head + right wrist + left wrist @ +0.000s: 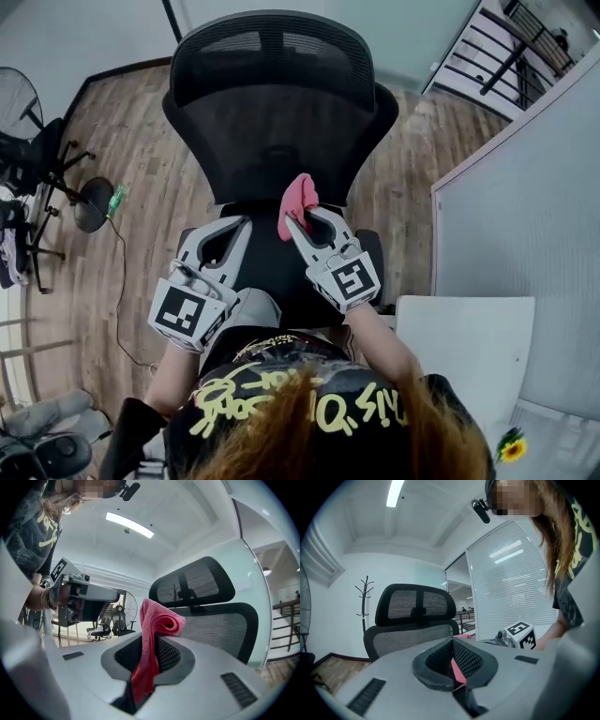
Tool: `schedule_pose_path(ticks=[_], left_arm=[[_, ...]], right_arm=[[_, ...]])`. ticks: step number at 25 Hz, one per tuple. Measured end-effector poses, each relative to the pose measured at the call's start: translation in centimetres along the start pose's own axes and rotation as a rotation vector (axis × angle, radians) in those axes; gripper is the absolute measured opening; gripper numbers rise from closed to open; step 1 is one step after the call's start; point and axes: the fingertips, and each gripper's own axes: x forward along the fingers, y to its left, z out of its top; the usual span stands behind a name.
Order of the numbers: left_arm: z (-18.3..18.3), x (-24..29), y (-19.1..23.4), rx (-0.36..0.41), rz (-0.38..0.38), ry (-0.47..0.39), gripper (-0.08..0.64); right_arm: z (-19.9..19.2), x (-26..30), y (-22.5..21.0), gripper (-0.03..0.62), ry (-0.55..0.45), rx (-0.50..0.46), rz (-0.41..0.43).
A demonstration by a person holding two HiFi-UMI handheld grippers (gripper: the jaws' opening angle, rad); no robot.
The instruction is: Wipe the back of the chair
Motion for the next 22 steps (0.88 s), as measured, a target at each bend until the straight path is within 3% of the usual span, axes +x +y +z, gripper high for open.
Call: schedule_pose_path(ticks=[9, 18, 22], left_arm=[[-1.9, -4.9, 0.2, -0.029, 0.08, 0.04, -0.011], [-2.7, -9.5, 0.4, -0.051, 0.056, 0.011, -0.011], [-3.4, -11.9, -0.2, -0.05, -0.021, 0.028, -0.011]], right_arm=[[4.1, -3.7, 1.9, 0.061, -0.085, 0.027, -0.027], [5.6, -5.2, 6.1, 0.061, -0.089, 0.031, -0.07], [5.5, -6.6, 8.9, 0.061, -0.06, 0.006, -0.139]])
